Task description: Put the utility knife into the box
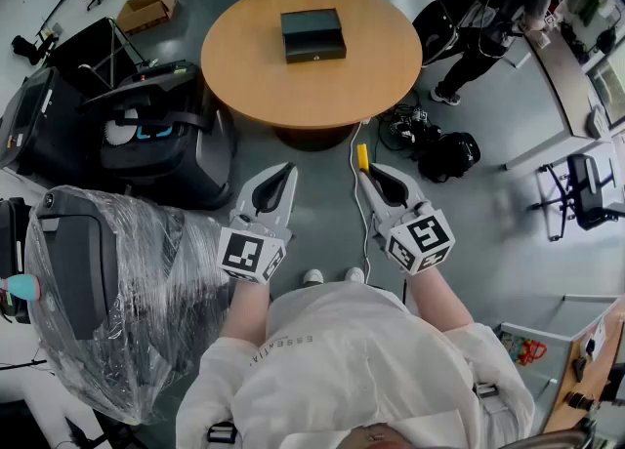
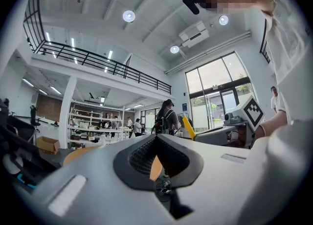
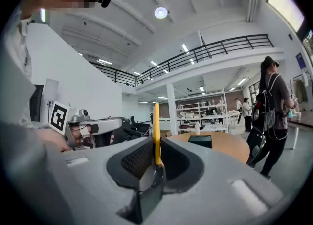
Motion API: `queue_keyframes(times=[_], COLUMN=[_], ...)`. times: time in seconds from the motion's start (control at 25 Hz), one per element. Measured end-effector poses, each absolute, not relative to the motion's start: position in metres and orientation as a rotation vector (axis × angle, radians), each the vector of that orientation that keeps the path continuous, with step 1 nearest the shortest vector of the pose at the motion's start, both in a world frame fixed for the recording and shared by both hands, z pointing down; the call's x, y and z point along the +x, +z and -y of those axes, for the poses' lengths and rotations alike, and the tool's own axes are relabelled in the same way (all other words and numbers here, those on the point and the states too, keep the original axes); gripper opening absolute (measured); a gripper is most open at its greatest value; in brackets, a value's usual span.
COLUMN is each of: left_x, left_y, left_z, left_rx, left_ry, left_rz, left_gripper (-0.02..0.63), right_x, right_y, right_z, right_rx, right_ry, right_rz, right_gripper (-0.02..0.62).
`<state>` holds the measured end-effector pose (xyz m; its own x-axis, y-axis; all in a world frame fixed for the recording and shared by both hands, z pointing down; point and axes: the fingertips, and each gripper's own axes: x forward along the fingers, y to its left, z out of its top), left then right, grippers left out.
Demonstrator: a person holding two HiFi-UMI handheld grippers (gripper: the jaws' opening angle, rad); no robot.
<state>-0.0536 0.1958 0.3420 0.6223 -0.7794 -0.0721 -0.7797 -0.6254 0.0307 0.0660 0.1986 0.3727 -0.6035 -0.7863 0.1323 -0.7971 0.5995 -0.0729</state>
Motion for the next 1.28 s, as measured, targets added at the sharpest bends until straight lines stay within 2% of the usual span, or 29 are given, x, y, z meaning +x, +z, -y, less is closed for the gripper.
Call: queue_keyframes(times=[0.2, 0.64, 0.88, 1.28], left_x=[-0.088, -0.103, -0.091, -0.039], left_y=[0.348, 0.357, 0.371, 0.367], left_z=[-0.188, -0.138, -0.05, 0.113], left_rx=[-2.803, -2.8, -2.77, -2.737], left_ry=[0.11, 0.121, 0.094, 0.049], left_rz=[-1.384, -1.435, -1.489, -1.539], left_gripper=[0.017, 0.017, 0.017, 0.017], right_x=[0.043, 0.034, 0.042, 0.097], right_y=[0.382, 0.398, 0.409, 0.395], right_z=[-0.191, -0.134, -0.049, 0.128], right_rx=[1.376, 1.347, 1.289, 1.23], right_ry=[0.228, 0.251, 0.317, 0.284], right_rz=[2.725, 2.732, 2.787, 2.798], right_gripper=[0.041, 0.041, 0.041, 0.041])
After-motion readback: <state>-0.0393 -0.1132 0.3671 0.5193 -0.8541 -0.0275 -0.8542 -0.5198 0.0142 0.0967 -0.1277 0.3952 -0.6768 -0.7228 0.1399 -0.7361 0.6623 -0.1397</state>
